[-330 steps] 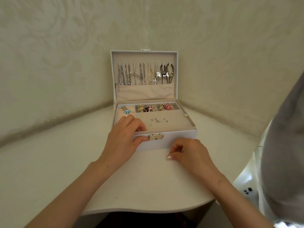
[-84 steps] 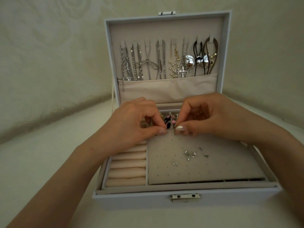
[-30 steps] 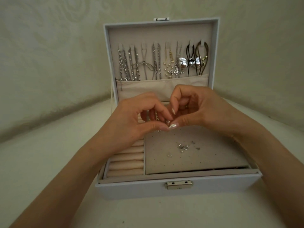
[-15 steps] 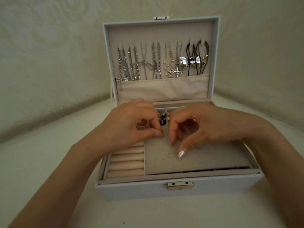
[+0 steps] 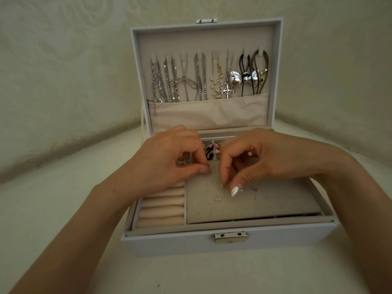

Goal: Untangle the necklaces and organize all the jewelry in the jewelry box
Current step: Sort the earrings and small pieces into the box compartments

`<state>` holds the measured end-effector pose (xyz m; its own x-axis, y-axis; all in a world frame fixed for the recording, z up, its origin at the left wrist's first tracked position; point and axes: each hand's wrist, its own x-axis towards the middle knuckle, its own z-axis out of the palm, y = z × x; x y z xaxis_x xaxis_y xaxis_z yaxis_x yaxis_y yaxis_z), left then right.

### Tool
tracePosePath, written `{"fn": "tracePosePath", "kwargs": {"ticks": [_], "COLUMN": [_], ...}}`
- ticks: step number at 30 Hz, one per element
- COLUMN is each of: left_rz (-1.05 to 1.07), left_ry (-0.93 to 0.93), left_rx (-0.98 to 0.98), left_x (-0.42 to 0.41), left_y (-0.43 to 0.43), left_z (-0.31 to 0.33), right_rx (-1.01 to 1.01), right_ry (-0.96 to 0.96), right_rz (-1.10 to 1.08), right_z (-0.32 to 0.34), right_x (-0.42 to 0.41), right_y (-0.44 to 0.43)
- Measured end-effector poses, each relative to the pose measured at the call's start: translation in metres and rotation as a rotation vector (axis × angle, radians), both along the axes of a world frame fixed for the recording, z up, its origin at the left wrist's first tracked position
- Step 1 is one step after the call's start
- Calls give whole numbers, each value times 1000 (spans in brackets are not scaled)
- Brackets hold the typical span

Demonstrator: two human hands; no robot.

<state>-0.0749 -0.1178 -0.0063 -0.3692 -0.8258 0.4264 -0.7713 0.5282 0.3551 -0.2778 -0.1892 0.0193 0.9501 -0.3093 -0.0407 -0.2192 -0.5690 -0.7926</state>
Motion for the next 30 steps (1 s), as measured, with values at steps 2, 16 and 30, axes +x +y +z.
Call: {"fn": "tracePosePath", "kwargs": {"ticks": [2,16,30], "left_rz": [0,7,-4], "left_ry": [-1,-8,58], "left_rx": [-5,-19,18], "left_x": [0,0,1], "left_y": [0,0,-1], "left_z": [0,-1,-1], "right_rx": [-20,-90,73], "right_ry": [-26,-150,-325], "right_rz": [23,-24,-365], "right_z": [-2,-4,-6], "right_x": [2,6,8], "right_y": [2,6,-6]}}
